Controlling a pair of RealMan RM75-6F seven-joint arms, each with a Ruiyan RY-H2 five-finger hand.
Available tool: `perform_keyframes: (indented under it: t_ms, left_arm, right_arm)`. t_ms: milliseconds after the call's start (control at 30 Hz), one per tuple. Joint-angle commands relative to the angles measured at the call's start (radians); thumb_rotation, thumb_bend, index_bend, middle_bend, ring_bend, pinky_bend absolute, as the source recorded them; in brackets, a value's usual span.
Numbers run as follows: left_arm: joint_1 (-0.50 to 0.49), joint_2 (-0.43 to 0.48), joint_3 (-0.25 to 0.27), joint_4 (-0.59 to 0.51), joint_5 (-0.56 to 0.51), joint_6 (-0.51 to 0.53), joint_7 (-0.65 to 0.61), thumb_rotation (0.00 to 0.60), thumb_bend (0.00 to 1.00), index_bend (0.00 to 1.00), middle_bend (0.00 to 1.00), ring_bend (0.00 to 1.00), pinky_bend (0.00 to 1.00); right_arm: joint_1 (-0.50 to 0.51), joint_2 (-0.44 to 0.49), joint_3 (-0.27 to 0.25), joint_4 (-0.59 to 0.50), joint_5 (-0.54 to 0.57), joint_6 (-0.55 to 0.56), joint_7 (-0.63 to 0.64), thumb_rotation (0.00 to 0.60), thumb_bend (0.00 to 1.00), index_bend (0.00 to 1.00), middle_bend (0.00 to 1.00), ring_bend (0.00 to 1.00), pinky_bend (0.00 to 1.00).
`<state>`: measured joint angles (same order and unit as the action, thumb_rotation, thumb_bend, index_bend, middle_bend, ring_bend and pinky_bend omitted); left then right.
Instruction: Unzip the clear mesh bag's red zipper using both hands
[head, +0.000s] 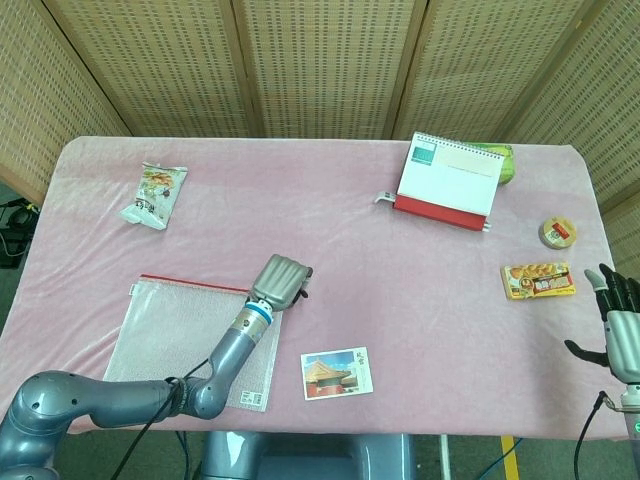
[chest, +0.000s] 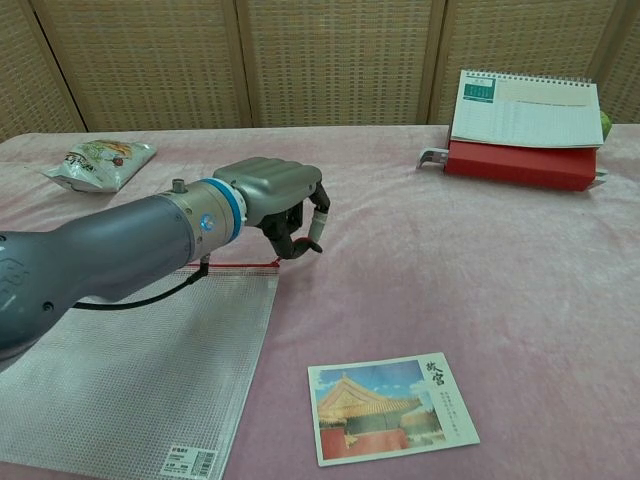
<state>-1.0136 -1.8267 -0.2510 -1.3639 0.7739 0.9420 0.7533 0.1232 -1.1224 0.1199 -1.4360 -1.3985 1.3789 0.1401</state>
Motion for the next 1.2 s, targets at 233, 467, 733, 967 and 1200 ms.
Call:
perform_keyframes:
  t_ms: [233, 467, 733, 967, 1200]
  left_arm:
    - [0.023, 0.172, -0.068, -0.22, 0.005, 0.009, -0.101, 0.6, 0.59, 0.85, 0.94, 0.87, 1.0]
    - [0.026, 0.21, -0.093, -0.261, 0.1, 0.056, -0.179, 0.6, 0.59, 0.86, 0.94, 0.87, 1.0]
    - [-0.006, 0.201, -0.135, -0.26, 0.112, 0.052, -0.243, 0.6, 0.59, 0.85, 0.94, 0.87, 1.0]
    - [-0.047, 0.156, -0.164, -0.225, 0.102, 0.063, -0.273, 0.6, 0.59, 0.85, 0.94, 0.87, 1.0]
    - [-0.085, 0.134, -0.195, -0.212, 0.063, 0.067, -0.283, 0.6, 0.59, 0.85, 0.94, 0.87, 1.0]
  right_arm:
    - [0.111, 0.087, -0.002, -0.108, -0.045, -0.19, 0.168, 0.6, 0.0, 0.08, 0.13, 0.07, 0.0]
    - [0.248, 0.16, 0.034, -0.239, -0.028, -0.406, 0.353, 0.6, 0.0, 0.17, 0.77, 0.71, 0.6]
    - [0.394, 0.167, 0.103, -0.315, 0.077, -0.616, 0.528, 0.6, 0.0, 0.3, 0.89, 0.84, 0.99]
    - [0.514, 0.114, 0.127, -0.335, 0.266, -0.755, 0.438, 0.6, 0.0, 0.33, 0.9, 0.86, 1.0]
    - [0.618, 0.01, 0.123, -0.328, 0.481, -0.761, 0.306, 0.6, 0.0, 0.37, 0.9, 0.86, 1.0]
